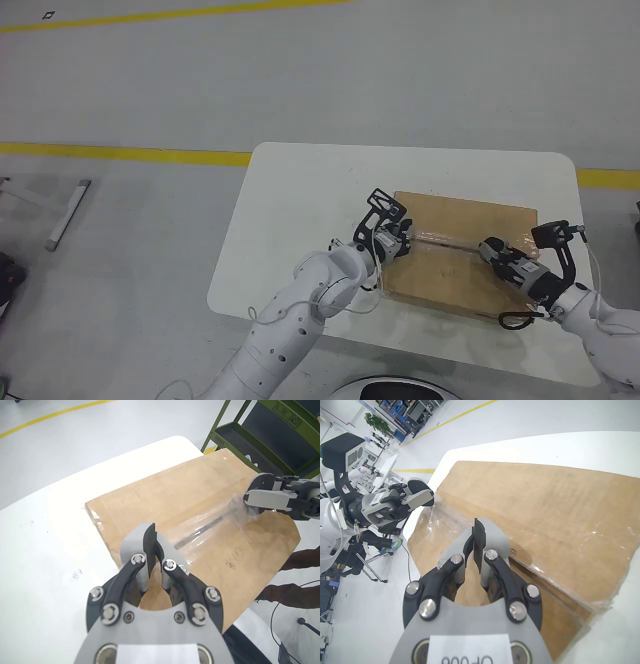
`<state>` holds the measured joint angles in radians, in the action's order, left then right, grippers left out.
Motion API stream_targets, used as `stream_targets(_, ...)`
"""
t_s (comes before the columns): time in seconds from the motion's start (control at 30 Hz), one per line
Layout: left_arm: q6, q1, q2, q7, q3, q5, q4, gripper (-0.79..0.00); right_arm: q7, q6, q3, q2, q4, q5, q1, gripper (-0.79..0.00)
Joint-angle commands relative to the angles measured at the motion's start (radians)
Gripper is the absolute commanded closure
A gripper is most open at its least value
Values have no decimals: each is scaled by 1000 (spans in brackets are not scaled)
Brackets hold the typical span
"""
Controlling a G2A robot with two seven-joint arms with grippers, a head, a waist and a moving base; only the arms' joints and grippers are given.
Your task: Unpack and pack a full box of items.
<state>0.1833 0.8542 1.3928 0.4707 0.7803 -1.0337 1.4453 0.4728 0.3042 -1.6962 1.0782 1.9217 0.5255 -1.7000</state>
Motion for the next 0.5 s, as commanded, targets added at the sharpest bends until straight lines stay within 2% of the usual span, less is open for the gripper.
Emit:
stream_targets(0.0, 2, -3, 3, -1, -2, -2, -11, 0, 1, -1, 0, 0, 0, 1, 1, -71)
stream_targets(0.17, 5, -6, 9, -1, -3, -6, -29, 0, 1, -3, 0, -1, -2, 5, 4, -114)
stream_targets(0.27, 7, -5, 12, -1, -3, -9, -32, 0, -1, -4, -1, -1, -2, 2, 5, -283)
stream_targets(0.33, 8, -4, 13, 1, -2, -9, -34, 0, 0, -4, -4, -1, 0, 2, 4, -345)
stream_targets(0.43, 7, -3, 16, 2, 1, -11, -35, 0, -8, -5, -21, -2, 11, -6, -1, -385)
stream_targets(0.47, 8, -3, 17, 1, 2, -11, -35, 0, -12, -7, -28, -2, 15, -7, -5, -428)
